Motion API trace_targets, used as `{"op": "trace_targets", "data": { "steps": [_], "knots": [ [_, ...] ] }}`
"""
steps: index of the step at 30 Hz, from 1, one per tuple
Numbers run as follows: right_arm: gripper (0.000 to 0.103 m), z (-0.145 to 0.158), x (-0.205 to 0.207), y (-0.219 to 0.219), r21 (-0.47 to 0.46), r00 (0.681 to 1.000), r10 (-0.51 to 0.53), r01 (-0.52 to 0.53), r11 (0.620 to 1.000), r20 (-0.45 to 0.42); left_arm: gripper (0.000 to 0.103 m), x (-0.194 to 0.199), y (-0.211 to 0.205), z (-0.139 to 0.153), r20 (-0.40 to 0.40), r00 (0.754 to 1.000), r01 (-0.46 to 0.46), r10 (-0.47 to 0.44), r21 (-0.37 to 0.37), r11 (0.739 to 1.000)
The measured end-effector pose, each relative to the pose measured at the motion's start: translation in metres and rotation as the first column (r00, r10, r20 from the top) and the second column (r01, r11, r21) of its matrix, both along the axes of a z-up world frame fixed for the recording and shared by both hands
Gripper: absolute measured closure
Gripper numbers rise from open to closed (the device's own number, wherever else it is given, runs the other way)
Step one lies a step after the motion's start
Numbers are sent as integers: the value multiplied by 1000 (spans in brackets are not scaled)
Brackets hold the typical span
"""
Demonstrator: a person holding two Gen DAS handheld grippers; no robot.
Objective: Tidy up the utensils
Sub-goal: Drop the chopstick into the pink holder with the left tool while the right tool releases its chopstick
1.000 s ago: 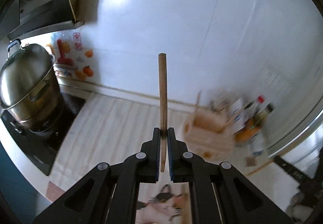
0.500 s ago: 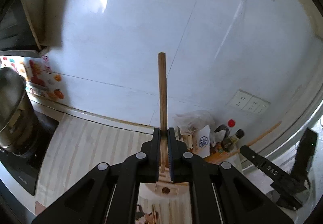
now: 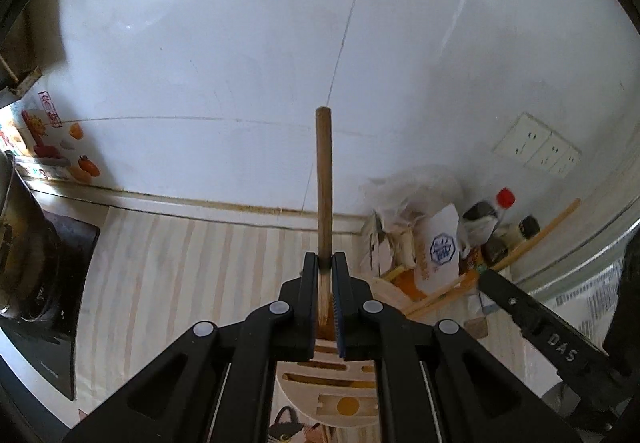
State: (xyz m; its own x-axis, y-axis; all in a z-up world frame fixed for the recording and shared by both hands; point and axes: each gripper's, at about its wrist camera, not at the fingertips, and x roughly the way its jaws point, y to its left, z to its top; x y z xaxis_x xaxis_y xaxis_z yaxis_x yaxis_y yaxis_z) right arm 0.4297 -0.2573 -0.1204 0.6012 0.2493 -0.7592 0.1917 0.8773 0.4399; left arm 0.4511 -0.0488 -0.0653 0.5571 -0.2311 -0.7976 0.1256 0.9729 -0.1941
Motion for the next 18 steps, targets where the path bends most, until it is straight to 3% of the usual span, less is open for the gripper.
{"op": "trace_targets", "data": {
  "steps": [3, 5, 6, 7, 12, 14, 18],
  "knots": [
    [92, -10, 6, 4, 7, 997, 37, -37, 999, -61, 89, -8, 2, 4, -14, 1000, -2, 2, 0, 1000],
    [71, -11, 4, 3, 5, 996, 38, -38, 999, -75, 66, -18, 8, 10, 4, 1000, -18, 18, 19, 1000],
    [53, -9, 0, 1, 0, 998, 27, -27, 1000, -65, 58, -24, 13, 13, 22, 999, -34, 33, 18, 999],
    [48, -6, -3, 0, -7, 998, 18, -19, 1000, -54, 44, -30, 19, 16, 40, 998, -54, 53, 16, 998],
    [47, 12, -31, -10, -31, 1000, -10, 11, 999, 2, 22, -61, 38, 22, 122, 987, -110, 104, 44, 993],
    [46, 16, -43, -12, -43, 1000, -25, 25, 999, 18, 1, -70, 44, 20, 146, 982, -134, 124, 65, 989],
    [18, 18, -70, -19, -137, 992, -83, 95, 986, 91, 0, -91, 45, 3, 166, 979, -147, 121, 150, 978]
  ]
}}
